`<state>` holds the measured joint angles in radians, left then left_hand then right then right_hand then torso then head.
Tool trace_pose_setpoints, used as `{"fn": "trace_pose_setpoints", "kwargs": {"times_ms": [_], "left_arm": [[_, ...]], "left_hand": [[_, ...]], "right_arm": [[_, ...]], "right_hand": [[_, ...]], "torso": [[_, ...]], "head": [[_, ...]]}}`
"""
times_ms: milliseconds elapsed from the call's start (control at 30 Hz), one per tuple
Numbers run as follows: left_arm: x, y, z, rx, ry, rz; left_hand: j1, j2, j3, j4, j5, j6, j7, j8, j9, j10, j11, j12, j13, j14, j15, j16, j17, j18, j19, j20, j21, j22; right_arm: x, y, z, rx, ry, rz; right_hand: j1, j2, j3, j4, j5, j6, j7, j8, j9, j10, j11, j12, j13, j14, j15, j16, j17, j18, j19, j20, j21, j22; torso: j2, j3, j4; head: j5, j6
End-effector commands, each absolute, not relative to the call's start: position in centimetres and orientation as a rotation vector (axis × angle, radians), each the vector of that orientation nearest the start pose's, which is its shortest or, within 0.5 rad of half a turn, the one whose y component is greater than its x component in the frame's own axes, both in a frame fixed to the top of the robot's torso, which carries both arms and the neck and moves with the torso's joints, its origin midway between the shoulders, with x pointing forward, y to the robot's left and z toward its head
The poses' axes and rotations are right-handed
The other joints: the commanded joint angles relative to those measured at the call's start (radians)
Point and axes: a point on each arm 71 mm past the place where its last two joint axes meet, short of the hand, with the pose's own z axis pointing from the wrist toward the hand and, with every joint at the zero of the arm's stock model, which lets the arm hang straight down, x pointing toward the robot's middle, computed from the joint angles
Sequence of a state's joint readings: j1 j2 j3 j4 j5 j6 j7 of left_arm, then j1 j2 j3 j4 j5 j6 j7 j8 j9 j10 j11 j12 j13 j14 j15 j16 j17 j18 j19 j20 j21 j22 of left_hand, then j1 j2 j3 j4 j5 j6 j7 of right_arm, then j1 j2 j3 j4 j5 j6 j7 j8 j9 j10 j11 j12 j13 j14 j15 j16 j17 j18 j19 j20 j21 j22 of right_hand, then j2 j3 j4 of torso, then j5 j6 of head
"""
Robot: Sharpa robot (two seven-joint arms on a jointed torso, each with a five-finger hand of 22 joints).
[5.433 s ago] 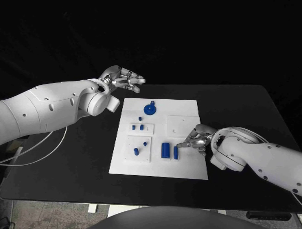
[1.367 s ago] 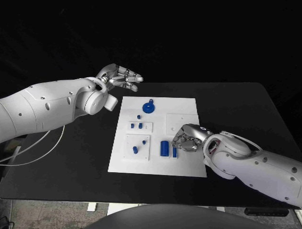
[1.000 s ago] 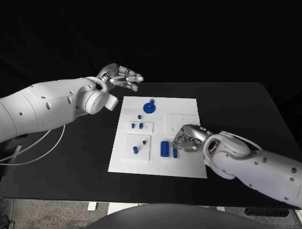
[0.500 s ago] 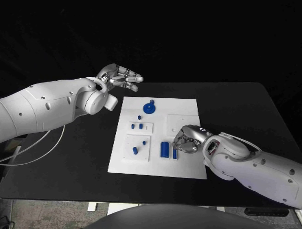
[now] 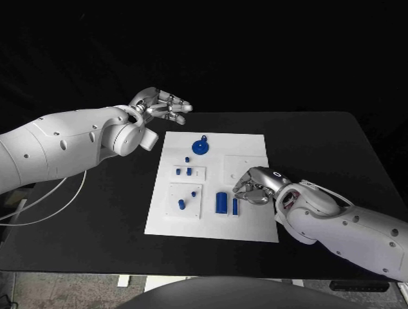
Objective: Assemble the parts on the task board
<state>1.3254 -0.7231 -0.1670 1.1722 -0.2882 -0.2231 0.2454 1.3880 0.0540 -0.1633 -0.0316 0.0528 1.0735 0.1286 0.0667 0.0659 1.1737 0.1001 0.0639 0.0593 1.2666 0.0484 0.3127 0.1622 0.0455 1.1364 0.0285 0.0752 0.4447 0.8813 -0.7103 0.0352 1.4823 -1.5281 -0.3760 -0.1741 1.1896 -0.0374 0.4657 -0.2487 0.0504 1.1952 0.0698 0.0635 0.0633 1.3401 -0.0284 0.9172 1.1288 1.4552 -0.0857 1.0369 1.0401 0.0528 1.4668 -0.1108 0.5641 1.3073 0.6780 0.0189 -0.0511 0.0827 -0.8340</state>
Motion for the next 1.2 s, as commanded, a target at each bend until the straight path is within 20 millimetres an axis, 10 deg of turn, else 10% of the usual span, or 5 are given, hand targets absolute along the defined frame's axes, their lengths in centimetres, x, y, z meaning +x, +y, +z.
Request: {"fn": "trace_pose_setpoints", "kwargs": {"times_ms": [33,1100,1133,1167,1200], "left_arm": [[55.4,25.1,-17.8,-0.809,1.6,-1.198],[57.8,25.7,-17.6,-1.026,1.415,-1.267],[57.7,25.7,-17.8,-0.987,1.469,-1.226],[57.6,25.6,-17.9,-0.989,1.467,-1.227],[57.5,25.6,-18.0,-0.991,1.465,-1.228]], "left_hand": [[-0.007,0.001,0.005,0.002,-0.003,-0.008,0.0,-0.001,0.0,0.004,0.0,0.001,0.0,-0.004,0.0,0.004,0.0,-0.017,0.008,-0.001,0.005,-0.002],[0.016,0.032,0.028,-0.022,0.038,-0.023,-0.024,-0.002,-0.004,-0.057,0.001,-0.005,-0.002,-0.19,0.056,-0.253,-0.097,0.069,-0.175,0.149,-0.006,-0.213],[-0.402,-0.054,0.163,0.032,-0.053,-0.334,-0.129,-0.067,-0.066,-0.39,-0.1,-0.064,-0.059,-0.513,-0.048,-0.313,-0.162,-0.046,-1.136,-0.028,-0.075,-0.445],[-0.438,-0.054,0.163,0.032,-0.053,-0.364,-0.129,-0.067,-0.066,-0.42,-0.1,-0.064,-0.059,-0.541,-0.048,-0.313,-0.162,-0.046,-1.136,-0.028,-0.075,-0.445],[-0.471,-0.054,0.163,0.032,-0.053,-1.073,-0.129,-0.067,-0.066,-0.446,-0.1,-0.064,-0.059,-0.566,-0.048,-0.313,-0.162,-0.046,-1.136,-0.028,-0.075,-0.445]], "right_arm": [[43.0,-15.3,-29.5,0.088,1.733,0.829],[55.8,-25.2,-24.3,1.077,1.427,1.297],[55.7,-25.5,-24.6,1.029,1.455,1.159],[55.7,-25.4,-24.6,1.03,1.453,1.161],[55.6,-25.4,-24.5,1.03,1.449,1.163]], "right_hand": [[-0.009,-0.019,-0.027,0.02,0.001,-0.029,0.006,-0.002,0.0,-0.008,0.005,-0.009,-0.006,-0.003,0.002,-0.009,-0.007,0.008,0.038,0.001,-0.014,0.053],[0.018,0.145,-0.519,0.071,0.231,-0.179,0.06,-0.002,-0.002,-0.304,0.169,-0.858,-1.071,-0.37,0.217,-0.975,-0.98,0.069,-0.511,0.279,-0.484,-1.24],[-0.344,0.037,-0.466,0.249,-0.05,-0.479,-0.07,-0.063,-0.063,-0.611,0.028,-0.917,-1.129,-0.693,0.086,-1.037,-1.04,-0.053,-1.467,0.111,-0.564,-1.307],[-0.375,0.037,-0.466,0.249,-0.05,-1.195,-0.07,-0.063,-0.063,-1.34,0.028,-0.917,-1.129,-0.725,0.086,-1.037,-1.04,-0.053,-1.467,0.111,-0.564,-1.307],[-0.404,0.037,-0.466,0.249,-0.05,-1.195,-0.07,-0.063,-0.063,-1.34,0.028,-0.917,-1.129,-0.75,0.086,-1.037,-1.04,-0.053,-1.467,0.111,-0.564,-1.307]], "torso": [[-0.002,-0.0006,0.0006],[-0.059,-0.0023,-0.0111],[-0.056,-0.0063,-0.0142],[-0.058,-0.0066,-0.0129],[-0.06,-0.0069,-0.0111]], "head": [[-0.002,0.003],[-0.021,0.154],[-0.024,0.141],[-0.025,0.143],[-0.027,0.145]]}}
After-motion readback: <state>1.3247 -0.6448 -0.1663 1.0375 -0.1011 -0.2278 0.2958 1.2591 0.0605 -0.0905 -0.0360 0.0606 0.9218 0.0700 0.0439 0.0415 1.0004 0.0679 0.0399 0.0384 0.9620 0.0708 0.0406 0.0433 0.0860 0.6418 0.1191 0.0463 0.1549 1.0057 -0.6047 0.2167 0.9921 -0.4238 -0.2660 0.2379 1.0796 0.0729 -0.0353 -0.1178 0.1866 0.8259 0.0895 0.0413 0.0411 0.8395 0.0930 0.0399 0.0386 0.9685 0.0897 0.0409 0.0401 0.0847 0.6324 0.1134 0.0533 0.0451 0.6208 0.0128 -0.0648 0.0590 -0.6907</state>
